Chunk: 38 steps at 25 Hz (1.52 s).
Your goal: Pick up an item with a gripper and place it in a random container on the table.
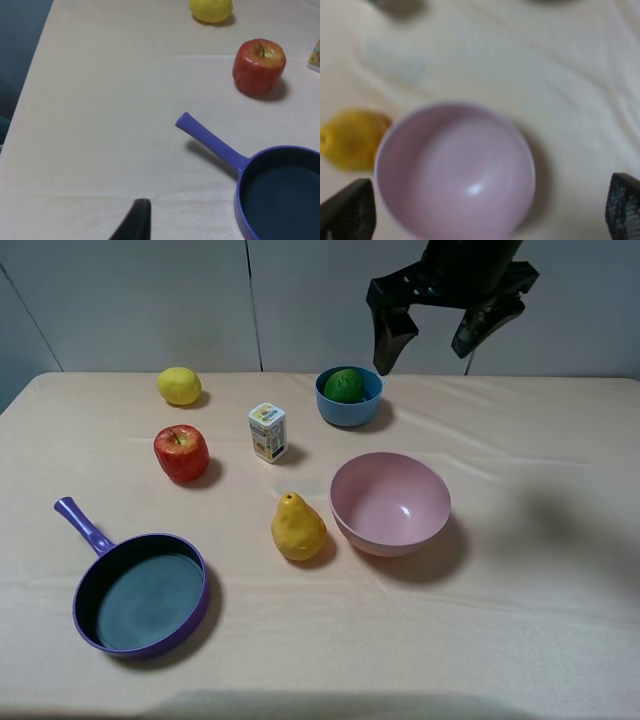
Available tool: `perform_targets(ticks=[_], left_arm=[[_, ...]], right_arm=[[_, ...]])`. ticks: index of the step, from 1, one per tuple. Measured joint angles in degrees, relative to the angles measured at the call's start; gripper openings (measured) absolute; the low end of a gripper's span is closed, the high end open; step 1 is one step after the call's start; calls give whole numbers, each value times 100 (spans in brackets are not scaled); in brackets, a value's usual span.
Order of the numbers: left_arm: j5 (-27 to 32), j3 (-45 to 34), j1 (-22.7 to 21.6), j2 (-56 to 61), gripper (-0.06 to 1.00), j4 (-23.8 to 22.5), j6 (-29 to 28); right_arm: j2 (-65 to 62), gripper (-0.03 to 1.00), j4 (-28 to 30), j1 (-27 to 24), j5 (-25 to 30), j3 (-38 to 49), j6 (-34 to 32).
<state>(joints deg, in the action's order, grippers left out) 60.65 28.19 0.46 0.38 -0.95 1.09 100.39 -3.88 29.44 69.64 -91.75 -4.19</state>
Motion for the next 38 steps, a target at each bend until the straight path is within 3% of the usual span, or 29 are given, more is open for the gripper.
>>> perform_targets(ticks=[16,30,33,38], left_arm=[[0,0,0,0,97,0,0],[0,0,0,0,97,0,0],[0,0,0,0,97,0,0],[0,0,0,0,97,0,0]], right_arm=[[-3020,69,0,0,4,2624,0],[-5706,69,19,-62,22,4248,0],[-6300,69,19,-432,27,4501,0],[-7311,69,37,-1628,21,4903,0]])
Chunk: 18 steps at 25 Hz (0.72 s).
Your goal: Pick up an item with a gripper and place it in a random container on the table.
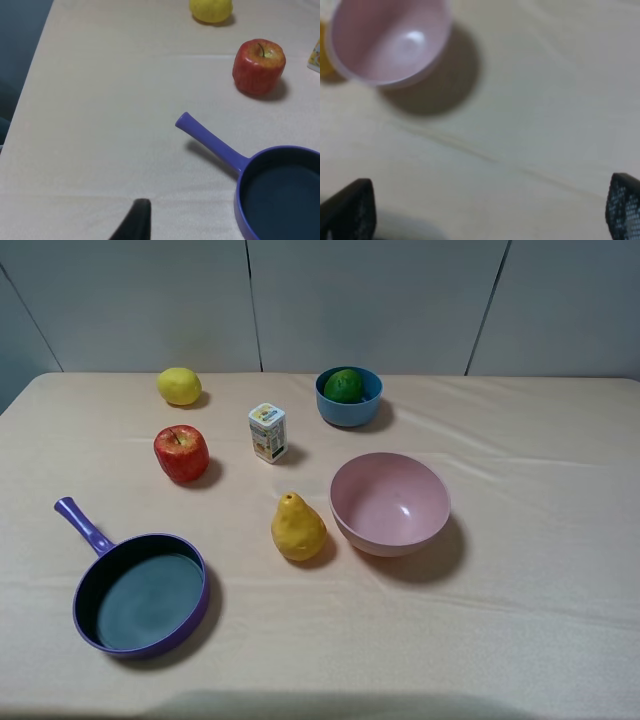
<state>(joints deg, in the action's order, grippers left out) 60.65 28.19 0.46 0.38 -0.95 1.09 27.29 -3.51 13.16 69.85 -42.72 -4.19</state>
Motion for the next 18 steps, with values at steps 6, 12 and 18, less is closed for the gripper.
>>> perform_targets(ticks=[6,12,18], left_arm=[[0,0,0,0,97,0,0],[0,0,0,0,97,0,0],[0,0,0,0,97,0,0]], right_arm=[[-1154,69,96,-1372,-592,548,0],[-2155,69,205,-1937,-1368,1235,0],[-2756,69,244,-1938,-1328,1278,0]])
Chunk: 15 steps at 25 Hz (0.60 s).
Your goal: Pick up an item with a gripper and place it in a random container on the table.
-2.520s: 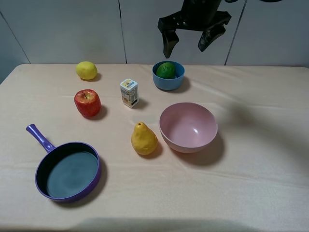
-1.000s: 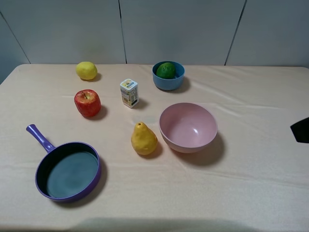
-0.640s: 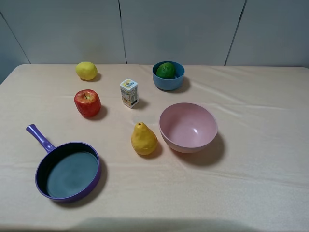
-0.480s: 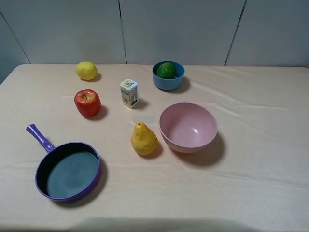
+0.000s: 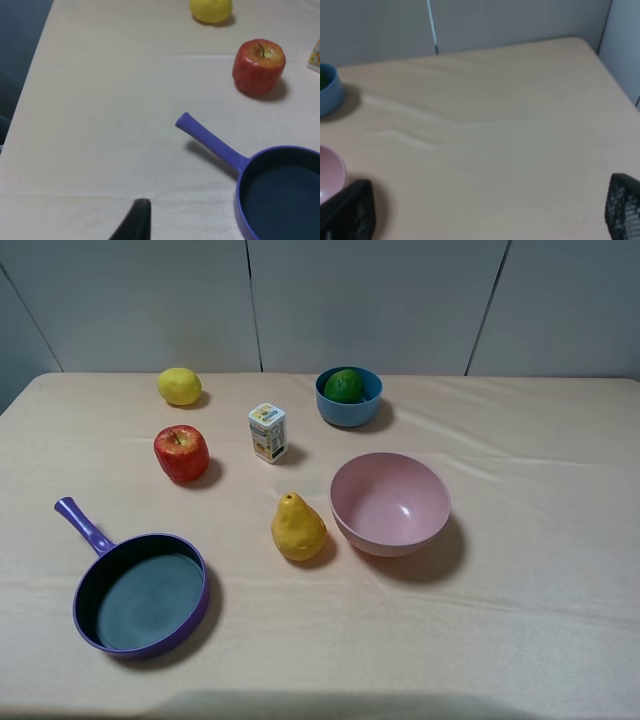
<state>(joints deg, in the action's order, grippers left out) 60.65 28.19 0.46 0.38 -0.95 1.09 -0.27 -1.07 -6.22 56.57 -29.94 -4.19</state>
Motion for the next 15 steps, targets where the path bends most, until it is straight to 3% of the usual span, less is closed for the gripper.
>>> perform_targets(ticks=[15], left_arm=[[0,0,0,0,97,0,0]], right_arm=[[-11,69,46,64,201,122,107]])
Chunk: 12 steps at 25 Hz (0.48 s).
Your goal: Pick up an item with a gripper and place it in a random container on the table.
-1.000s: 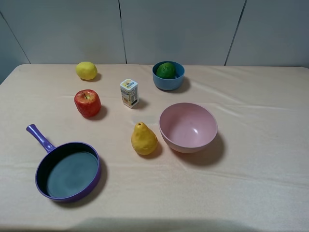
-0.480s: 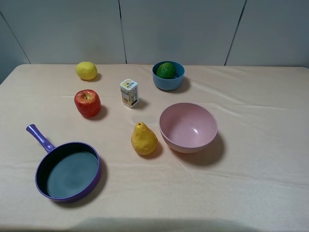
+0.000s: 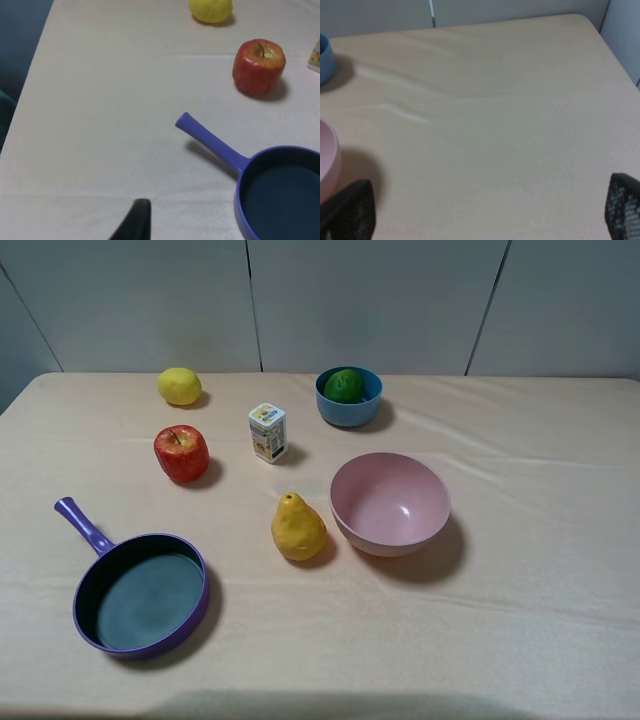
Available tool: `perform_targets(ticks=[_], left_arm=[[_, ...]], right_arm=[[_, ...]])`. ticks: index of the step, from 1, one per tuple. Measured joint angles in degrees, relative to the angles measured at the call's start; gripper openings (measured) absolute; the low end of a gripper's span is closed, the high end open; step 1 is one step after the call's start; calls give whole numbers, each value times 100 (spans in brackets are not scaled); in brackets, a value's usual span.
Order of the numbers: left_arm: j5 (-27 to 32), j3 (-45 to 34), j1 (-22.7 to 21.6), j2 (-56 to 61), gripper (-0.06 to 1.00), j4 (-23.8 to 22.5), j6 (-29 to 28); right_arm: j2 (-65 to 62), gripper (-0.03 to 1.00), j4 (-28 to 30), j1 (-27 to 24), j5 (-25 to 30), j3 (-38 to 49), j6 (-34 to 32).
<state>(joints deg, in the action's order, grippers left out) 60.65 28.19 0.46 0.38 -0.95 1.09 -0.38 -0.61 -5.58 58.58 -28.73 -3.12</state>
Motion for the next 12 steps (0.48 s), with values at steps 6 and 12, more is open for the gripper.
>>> perform_targets(ticks=[6,12], left_arm=[[0,0,0,0,97,0,0],[0,0,0,0,97,0,0]], right_arm=[[0,69,0,0,0,0,0],[0,69,0,0,0,0,0]])
